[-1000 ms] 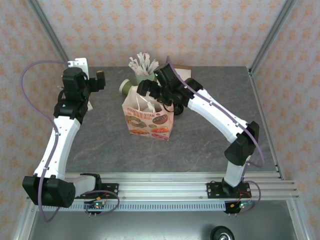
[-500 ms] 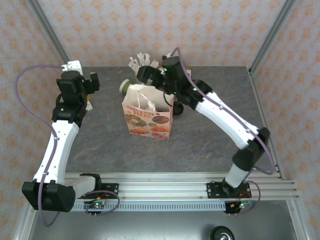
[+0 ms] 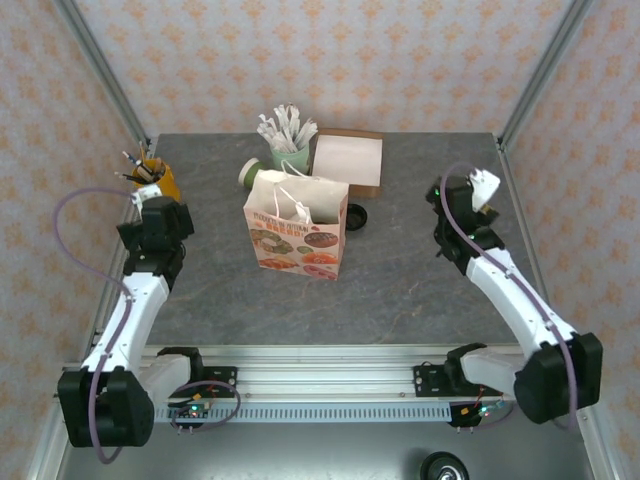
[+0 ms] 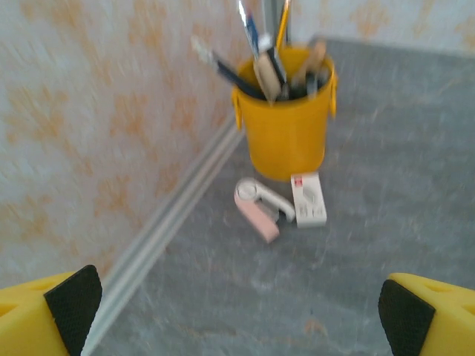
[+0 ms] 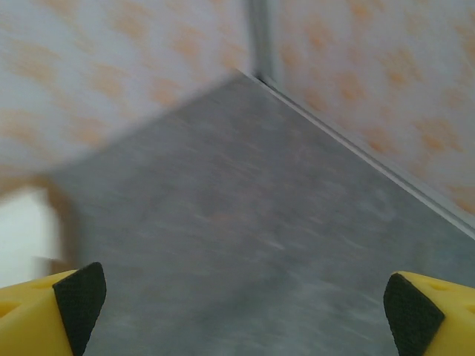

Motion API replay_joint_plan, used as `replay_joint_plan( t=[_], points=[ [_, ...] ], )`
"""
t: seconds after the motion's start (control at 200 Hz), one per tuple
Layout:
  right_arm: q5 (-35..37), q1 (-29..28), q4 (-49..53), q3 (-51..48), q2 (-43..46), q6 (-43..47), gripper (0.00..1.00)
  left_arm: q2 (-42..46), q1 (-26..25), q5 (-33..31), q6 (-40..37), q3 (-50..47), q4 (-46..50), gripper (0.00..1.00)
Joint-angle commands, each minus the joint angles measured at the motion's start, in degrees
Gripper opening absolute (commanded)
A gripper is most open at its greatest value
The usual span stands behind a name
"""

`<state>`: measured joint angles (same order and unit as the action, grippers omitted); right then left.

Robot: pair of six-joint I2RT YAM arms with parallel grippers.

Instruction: Pack the takeout coffee

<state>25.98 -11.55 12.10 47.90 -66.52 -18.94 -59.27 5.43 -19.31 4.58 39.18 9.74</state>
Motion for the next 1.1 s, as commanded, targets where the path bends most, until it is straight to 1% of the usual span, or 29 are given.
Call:
replay_joint_plan(
  t=[0.0, 0.08, 0.205, 0.235, 0.29, 0.34, 0.38, 0.42, 0.46, 0.5, 0.515, 0.575, 0.59, 0.621, 0.646, 0.661, 0.681, 0.706, 0.721, 0.741, 0.766, 0.811, 0.856, 0.896, 0.936, 0.976, 1.016, 1.056, 1.096],
  points=[
    [-8.06, 7.38, -12.89, -9.45, -0.97, 7.6, 1.0, -3.25, 0.63, 4.97, 2.47, -4.8, -11.34, 1.0],
    [-15.93, 11.12, -21.96, -14.96, -5.59, 8.14, 1.0, -6.8, 0.72, 8.54, 1.44, -8.14, -19.42, 1.0],
    [-21.29, 11.55, -29.21, -16.29, -12.83, 14.45, 1.0, -12.45, 0.8, 16.47, 0.33, -12.14, -34.16, 1.0],
    [-22.65, 11.55, -29.73, -15.72, -13.34, 15.55, 1.0, -14.16, 0.89, 18.68, 0.51, -11.42, -34.95, 1.0],
    [-24.99, 11.51, -36.77, -16.9, -14.33, 17.1, 1.0, -17.92, 0.89, 22.39, -0.27, -9.94, -35.51, 1.0],
    [-25.97, 11.52, -37.47, -15.81, -15.91, 19.26, 1.0, -20.8, 0.9, 23.92, 0.81, -9.71, -38.12, 1.0],
    [-25.82, 11.55, -40.1, -16.26, -17.43, 20.27, 1.0, -22.38, 0.87, 24.88, 1.59, -10.09, -41.16, 1.0],
    [-26.08, 11.54, -42.81, -16.82, -18.84, 20.31, 1.0, -23.31, 0.76, 26.31, 1.01, -9.55, -40.95, 1.0],
    [-28.11, 11.55, -45.78, -17.98, -19.91, 21.23, 1.0, -23.74, 0.79, 28.47, 0.14, -9.94, -42.14, 1.0],
    [-28.46, 11.55, -46.73, -19.54, -18.79, 21.4, 1.0, -23.53, 0.49, 29.75, -0.88, -10.87, -44.05, 1.0],
    [-28.2, 11.55, -48.72, -20.92, -18.71, 21.21, 1.0, -23.34, 0.21, 29.81, -1.25, -11.67, -45.04, 1.0],
    [-26.12, 11.55, -62.14, -26.2, -21.48, 20.32, 1.0, -22.57, -2.27, 26.93, -3.45, -15.48, -50.94, 1.0],
    [-25.6, 11.55, -63.41, -26.46, -21.69, 20.08, 1.0, -22.68, -3.23, 25.45, -4.09, -16.62, -52.94, 1.0],
    [-24.29, 11.55, -59.94, -25.22, -20.89, 19.54, 0.99, -24.06, -5.33, 21.24, -5.13, -18.8, -57.09, 1.0],
    [-23.93, 11.55, -54.99, -23.91, -19.72, 19.63, 0.99, -26.77, -7.11, 17.66, -6.01, -20.17, -63.57, 1.0],
    [-23.81, 11.43, -55.38, -24.12, -19.98, 19.63, 0.99, -27.69, -7.82, 16.03, -6.2, -20.3, -64.69, 1.0],
    [-23.63, 11.35, -58.53, -24.93, -20.77, 19.82, 0.99, -27.53, -7.97, 14.76, -5.88, -19.51, -63.22, 1.0],
    [-23.65, 11.29, -60.18, -25.31, -21.13, 19.93, 0.99, -25.55, -7.9, 12.71, -4.35, -17.42, -55.57, 1.0],
    [-23.62, 11.21, -59.38, -25.06, -20.83, 19.84, 0.99, -25.1, -7.82, 11.19, -3.47, -16.55, -53.34, 1.0],
    [-23.6, 11.26, -57.04, -24.47, -20.07, 19.83, 0.99, -26.33, -7.58, 8.96, -2.53, -16.8, -55.47, 1.0],
    [-23.9, 11.28, -56.3, -24.27, -19.8, 19.94, 0.99, -27.26, -7.68, 8.2, -2.75, -17.54, -59.0, 1.0],
    [-24.83, 11.08, -55.76, -23.52, -20.35, 20.63, 0.99, -25.6, -7.76, 7.33, -1.62, -16.22, -53.25, 1.0],
    [-26.15, 11.02, -54.68, -23.13, -20.2, 21.39, 0.99, -26.84, -8.29, 5.9, -2.49, -17.02, -57.3, 1.0],
    [-26.16, 11.01, -54.81, -23.18, -20.32, 21.41, 0.99, -25.92, -8.57, 5.1, -2.06, -16.03, -53.48, 1.0],
    [-26.24, 10.99, -54.63, -23.13, -20.21, 21.5, 0.99, -26.73, -9.19, 3.81, -2.75, -16.55, -56.23, 1.0],
    [-26.22, 11.02, -54.75, -23.11, -20.36, 21.49, 0.99, -26.2, -9.39, 3.5, -2.52, -15.93, -53.91, 1.0],
    [-26.24, 10.95, -54.3, -22.79, -20.48, 21.48, 0.99, -26.67, -9.4, 3.41, -2.75, -16.37, -55.7, 1.0],
    [-26.66, 11.0, -54.19, -22.73, -20.65, 21.56, 0.99, -26.26, -9.44, 3.48, -2.5, -15.94, -54.25, 1.0],
    [-26.84, 10.96, -54.69, -22.76, -20.92, 21.68, 0.99, -26.59, -9.39, 3.45, -2.73, -16.32, -55.37, 1.0]
  ],
)
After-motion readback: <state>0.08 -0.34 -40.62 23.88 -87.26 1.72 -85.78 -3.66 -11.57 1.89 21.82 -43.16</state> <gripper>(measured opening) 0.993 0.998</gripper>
